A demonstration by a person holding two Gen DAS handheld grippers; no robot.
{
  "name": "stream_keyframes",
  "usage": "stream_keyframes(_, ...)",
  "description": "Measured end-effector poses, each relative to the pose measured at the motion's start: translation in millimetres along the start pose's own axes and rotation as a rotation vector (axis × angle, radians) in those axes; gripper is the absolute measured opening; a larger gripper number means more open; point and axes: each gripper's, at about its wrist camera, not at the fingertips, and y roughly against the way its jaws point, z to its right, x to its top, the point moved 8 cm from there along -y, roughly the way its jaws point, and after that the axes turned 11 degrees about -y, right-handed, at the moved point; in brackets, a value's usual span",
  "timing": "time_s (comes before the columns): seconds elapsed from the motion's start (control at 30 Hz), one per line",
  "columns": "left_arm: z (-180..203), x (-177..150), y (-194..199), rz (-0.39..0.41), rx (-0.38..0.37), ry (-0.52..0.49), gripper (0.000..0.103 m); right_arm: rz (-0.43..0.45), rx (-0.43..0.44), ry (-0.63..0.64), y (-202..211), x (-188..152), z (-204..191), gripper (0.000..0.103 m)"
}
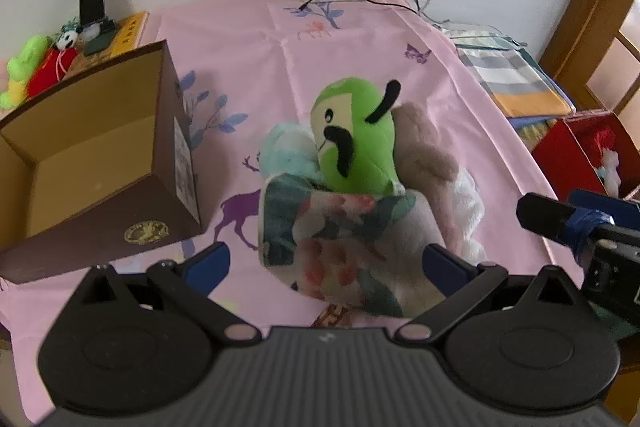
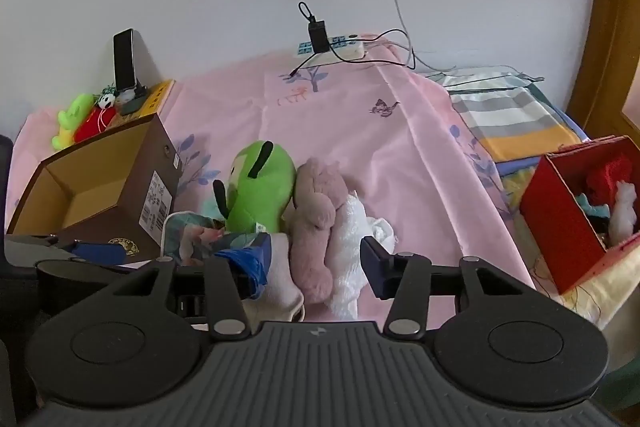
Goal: Organize soft objects
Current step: 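Move the right gripper down onto the green bean-shaped plush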
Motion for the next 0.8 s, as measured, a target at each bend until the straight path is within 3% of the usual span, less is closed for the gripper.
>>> stream_keyframes(0.4,9,9,-13,-0.048,0.043,0.074,0.102,-0.043,0.045,0.061,-12,19,12,0.033)
stream_keyframes(0.8,14,4,-27,-0.066,0.077,0.116,0.102,-0.116,0.105,0.050,-31,16,22,0.033)
